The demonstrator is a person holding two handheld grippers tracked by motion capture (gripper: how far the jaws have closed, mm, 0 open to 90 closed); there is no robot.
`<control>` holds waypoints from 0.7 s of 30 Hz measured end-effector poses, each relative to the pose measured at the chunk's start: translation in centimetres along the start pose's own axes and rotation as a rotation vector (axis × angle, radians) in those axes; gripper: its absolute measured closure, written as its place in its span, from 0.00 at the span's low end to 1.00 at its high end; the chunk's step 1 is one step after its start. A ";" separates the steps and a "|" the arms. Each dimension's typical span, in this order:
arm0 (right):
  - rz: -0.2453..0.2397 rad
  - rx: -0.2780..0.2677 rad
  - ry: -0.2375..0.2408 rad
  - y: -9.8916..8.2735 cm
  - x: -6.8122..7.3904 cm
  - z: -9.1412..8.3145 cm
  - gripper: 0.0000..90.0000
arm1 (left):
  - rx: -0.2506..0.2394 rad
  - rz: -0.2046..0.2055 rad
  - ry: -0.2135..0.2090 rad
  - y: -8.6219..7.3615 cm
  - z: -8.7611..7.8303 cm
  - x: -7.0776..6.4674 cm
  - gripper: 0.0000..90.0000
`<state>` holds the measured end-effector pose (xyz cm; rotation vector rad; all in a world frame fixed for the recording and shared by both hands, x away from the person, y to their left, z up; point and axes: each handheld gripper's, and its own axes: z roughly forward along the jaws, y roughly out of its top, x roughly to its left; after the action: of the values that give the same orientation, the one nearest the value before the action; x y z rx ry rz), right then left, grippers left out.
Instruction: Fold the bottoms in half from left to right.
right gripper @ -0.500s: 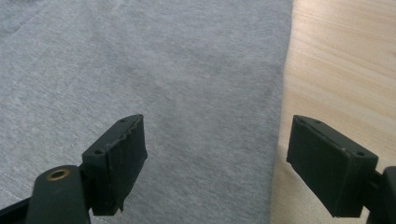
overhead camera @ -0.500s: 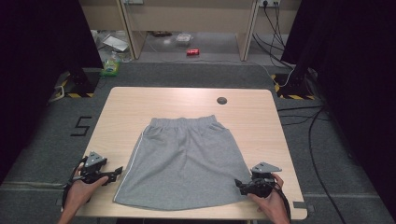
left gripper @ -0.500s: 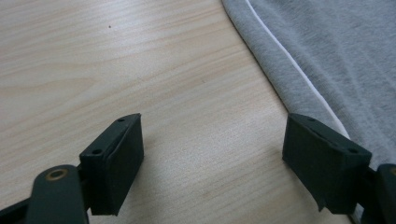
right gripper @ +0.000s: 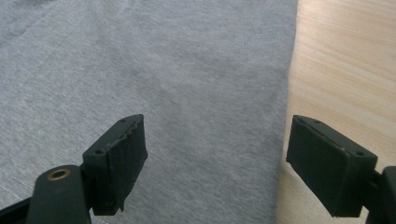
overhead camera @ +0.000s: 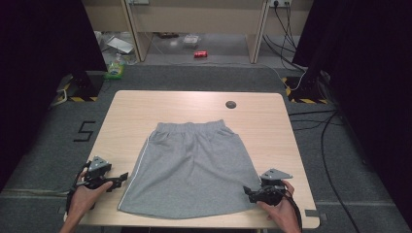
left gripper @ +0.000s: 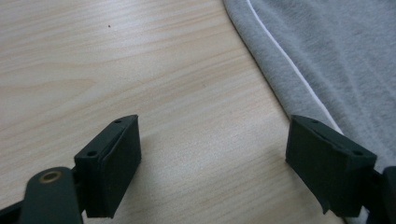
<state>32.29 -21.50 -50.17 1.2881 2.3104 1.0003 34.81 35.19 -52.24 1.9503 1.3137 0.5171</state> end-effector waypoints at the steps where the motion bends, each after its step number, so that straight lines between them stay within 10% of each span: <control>1: 0.000 0.000 0.000 0.0 0.0 0.0 0.22 | 0.000 0.000 0.000 0.0 0.0 0.0 0.19; 21: -0.019 -0.007 0.004 0.2 0.4 0.2 0.24 | -0.031 0.014 -0.050 6.4 2.9 -0.2 0.18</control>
<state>32.32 -20.99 -50.11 1.2606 2.3162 1.0049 40.63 32.60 -49.37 1.9363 1.2552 0.4898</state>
